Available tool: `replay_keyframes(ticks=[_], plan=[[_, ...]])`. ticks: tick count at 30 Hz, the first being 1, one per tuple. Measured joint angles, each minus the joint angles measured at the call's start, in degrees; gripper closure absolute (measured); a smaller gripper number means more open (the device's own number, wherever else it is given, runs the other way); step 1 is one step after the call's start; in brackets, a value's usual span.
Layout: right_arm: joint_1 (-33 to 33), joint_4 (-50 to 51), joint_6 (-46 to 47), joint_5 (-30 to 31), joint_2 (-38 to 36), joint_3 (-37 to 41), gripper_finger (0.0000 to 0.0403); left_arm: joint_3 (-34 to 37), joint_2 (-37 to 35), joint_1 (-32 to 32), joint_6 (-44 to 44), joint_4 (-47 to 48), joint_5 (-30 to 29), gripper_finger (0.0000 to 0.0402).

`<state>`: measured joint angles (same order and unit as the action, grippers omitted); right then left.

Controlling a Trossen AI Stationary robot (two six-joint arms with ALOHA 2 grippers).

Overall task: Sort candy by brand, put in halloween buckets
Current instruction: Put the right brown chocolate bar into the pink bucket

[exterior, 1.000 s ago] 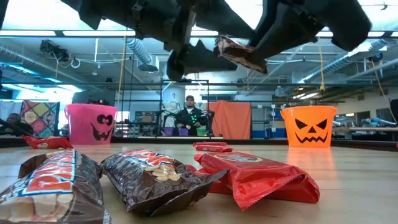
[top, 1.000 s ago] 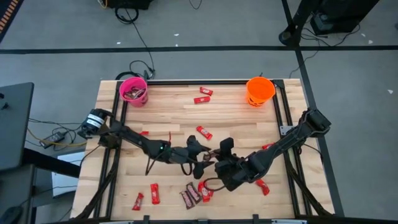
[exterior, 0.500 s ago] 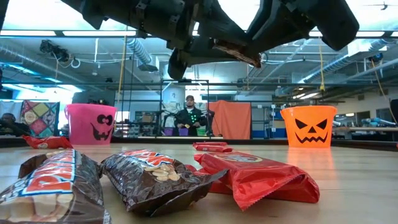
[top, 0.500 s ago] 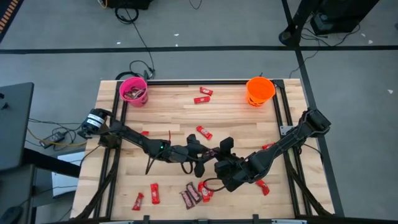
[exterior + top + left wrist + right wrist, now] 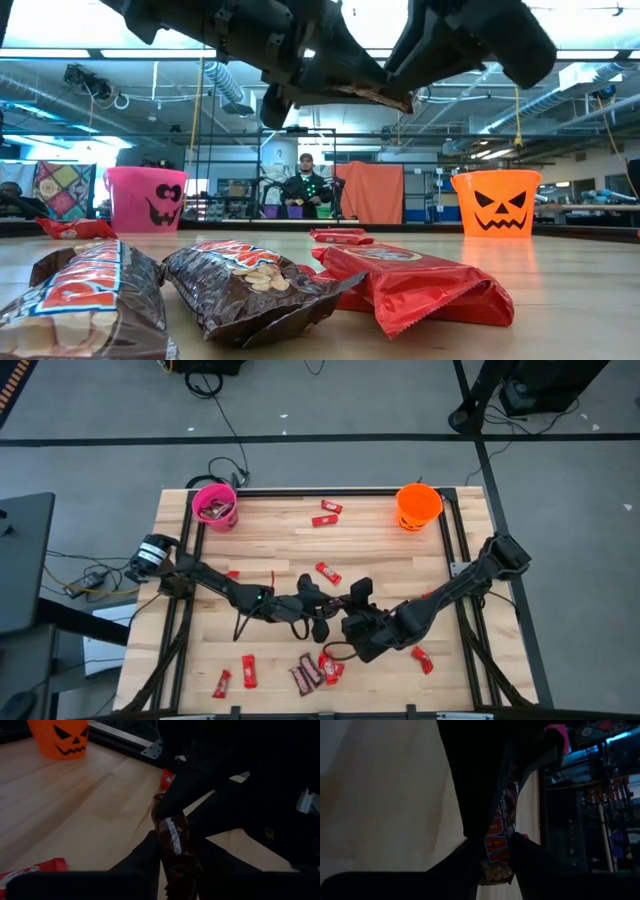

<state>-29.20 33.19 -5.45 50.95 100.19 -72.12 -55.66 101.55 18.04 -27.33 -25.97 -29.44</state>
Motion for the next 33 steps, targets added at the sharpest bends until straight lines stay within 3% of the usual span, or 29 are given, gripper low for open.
replay_keyframes(ticks=[12,23,28,33], plan=[[5.2,-1.2,5.9,-0.1,-0.1,0.1,0.0282,-0.1,-6.0,-2.3,-0.2,10.9,-6.3,0.0309],[11.1,-2.0,11.8,-11.9,-0.1,2.0,0.0221,-0.1,-6.7,-3.8,-10.5,27.3,-10.0,0.0309],[12.3,-10.5,12.4,-16.0,-0.1,9.4,0.0201,0.0,-9.6,-5.2,-15.3,43.9,-12.5,0.0308],[12.6,-23.4,14.8,-24.6,-0.1,17.3,0.0201,0.0,-15.1,-9.7,-17.5,57.3,-12.6,0.0309]])
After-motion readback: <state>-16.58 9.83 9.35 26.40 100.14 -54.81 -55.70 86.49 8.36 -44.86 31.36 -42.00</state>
